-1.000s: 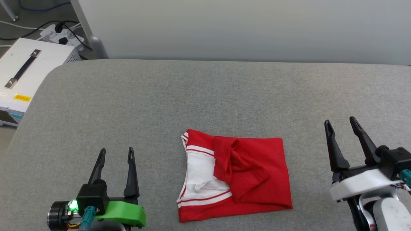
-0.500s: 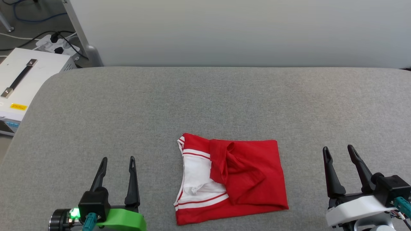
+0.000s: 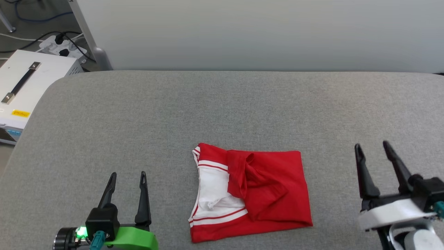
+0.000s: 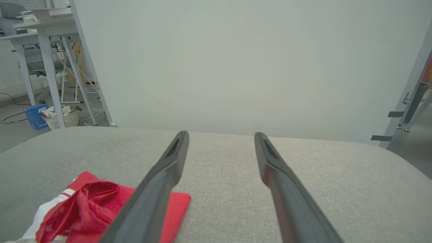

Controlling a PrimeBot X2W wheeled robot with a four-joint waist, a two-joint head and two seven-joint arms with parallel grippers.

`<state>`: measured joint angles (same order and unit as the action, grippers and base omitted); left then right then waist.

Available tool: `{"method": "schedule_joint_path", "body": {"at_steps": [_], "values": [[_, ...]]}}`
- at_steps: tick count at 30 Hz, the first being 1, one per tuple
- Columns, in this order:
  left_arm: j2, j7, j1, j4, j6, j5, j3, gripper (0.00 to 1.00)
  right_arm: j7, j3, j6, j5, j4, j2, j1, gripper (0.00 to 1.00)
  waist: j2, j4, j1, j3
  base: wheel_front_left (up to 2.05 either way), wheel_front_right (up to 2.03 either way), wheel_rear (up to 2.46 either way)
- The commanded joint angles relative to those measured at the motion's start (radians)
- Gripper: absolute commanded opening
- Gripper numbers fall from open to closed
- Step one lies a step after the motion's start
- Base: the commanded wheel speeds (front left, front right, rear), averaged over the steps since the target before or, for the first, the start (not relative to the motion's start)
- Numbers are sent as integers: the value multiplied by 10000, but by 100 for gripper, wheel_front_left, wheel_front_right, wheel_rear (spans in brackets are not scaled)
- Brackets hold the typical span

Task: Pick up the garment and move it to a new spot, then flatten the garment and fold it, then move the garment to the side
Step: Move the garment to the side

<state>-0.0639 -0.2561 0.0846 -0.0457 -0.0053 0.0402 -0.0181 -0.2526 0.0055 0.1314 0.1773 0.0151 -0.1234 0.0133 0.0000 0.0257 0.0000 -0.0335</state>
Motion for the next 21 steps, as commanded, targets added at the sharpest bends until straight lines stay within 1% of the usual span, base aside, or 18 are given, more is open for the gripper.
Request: {"method": "schedule_joint_path", "body": {"at_steps": [1,4,6,7,8,11,15,17,21], "values": [[-66,-57,31,-4,-58,-34,18,100,-91,-47,-7,-71,-220,-159,-498,100,0,39,0,-66,0,0,0],[-61,-57,-62,10,-54,-25,12,100,-88,94,-7,-11,-306,-544,-1208,100,0,93,0,-175,0,0,0],[-54,-57,-124,22,-58,-21,-14,100,270,488,-7,228,-226,-963,-1802,100,0,131,0,-278,0,0,0],[-50,-57,-164,22,-62,-20,-31,100,714,820,-7,461,-112,-1270,-2139,100,0,150,0,-343,0,0,0],[-41,-57,-300,12,-77,-18,-70,100,2261,1796,-7,1376,162,-2130,-2974,100,0,217,0,-513,0,0,0],[-23,-57,-487,7,-75,5,-111,100,4115,2686,-7,2577,389,-2985,-3663,100,0,330,0,-711,0,0,0],[9,-57,-699,17,-76,36,-216,100,6338,3496,-7,4179,640,-3772,-4128,100,0,483,0,-988,0,0,0],[24,-57,-805,8,-87,47,-282,100,7261,3761,-7,4918,800,-4040,-4205,100,0,577,0,-1116,0,0,0],[49,-57,-1000,-8,-82,66,-385,100,8707,4068,-7,6371,1133,-4198,-4155,100,0,778,0,-1354,0,0,0]]}}
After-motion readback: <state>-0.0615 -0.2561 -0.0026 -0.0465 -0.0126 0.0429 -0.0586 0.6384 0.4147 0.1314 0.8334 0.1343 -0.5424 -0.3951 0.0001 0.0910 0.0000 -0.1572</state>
